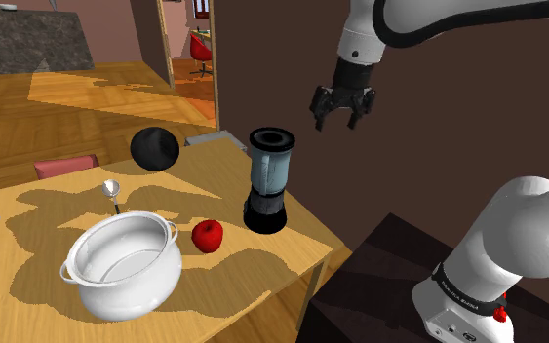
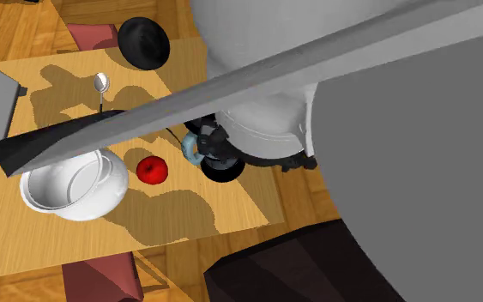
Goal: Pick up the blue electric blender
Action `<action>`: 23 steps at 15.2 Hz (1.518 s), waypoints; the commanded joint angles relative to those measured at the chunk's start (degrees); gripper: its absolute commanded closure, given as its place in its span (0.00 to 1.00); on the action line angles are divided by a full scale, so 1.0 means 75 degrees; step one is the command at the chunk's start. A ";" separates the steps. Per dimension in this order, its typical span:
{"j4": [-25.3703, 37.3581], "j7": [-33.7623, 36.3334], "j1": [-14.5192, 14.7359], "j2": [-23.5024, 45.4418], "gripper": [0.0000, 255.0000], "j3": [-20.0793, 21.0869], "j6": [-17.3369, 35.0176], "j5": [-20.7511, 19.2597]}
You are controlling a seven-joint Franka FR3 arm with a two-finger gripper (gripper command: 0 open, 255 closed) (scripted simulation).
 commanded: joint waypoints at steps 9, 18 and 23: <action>0.1345 0.3095 -0.0257 0.2871 0.00 0.1192 0.1190 -0.0040; 0.2167 0.4654 -0.0221 0.4610 0.00 0.1467 0.1887 -0.0502; 0.1967 0.4700 -0.0212 0.4770 0.00 0.1467 0.2238 -0.0569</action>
